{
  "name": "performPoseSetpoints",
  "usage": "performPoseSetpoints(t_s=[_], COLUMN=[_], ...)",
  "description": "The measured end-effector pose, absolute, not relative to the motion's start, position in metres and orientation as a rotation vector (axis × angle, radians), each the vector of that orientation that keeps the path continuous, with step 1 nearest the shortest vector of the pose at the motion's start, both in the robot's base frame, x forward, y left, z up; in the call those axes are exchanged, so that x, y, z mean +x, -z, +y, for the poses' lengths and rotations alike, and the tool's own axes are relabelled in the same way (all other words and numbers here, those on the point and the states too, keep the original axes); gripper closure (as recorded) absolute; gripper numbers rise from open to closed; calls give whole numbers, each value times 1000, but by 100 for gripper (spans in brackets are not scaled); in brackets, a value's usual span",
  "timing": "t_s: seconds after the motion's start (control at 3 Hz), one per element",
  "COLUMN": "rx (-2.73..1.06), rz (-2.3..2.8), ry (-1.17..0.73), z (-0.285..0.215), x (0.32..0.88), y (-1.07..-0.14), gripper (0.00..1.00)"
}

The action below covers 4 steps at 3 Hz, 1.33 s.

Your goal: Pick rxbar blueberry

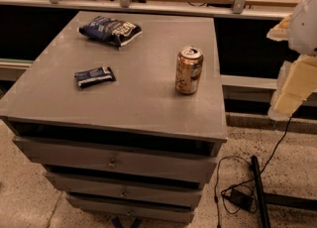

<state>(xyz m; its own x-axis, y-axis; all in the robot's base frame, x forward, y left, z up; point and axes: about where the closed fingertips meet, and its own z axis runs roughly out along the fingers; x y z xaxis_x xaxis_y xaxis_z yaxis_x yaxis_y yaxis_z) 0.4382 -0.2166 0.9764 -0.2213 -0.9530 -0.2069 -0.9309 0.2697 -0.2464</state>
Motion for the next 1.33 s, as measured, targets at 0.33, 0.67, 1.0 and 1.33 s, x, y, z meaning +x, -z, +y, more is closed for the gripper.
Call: performPoseSetpoints(t_s=[0.33, 0.67, 1.0, 1.33], rx=[-1724, -1691, -1619, -1487], rz=[2231, 2195, 2074, 1928], ry=[99, 49, -76, -200], z=[-217, -211, -191, -158], x=[438, 441, 455, 466], y=[-976, -979, -990, -1027], gripper=[0, 0, 0, 0])
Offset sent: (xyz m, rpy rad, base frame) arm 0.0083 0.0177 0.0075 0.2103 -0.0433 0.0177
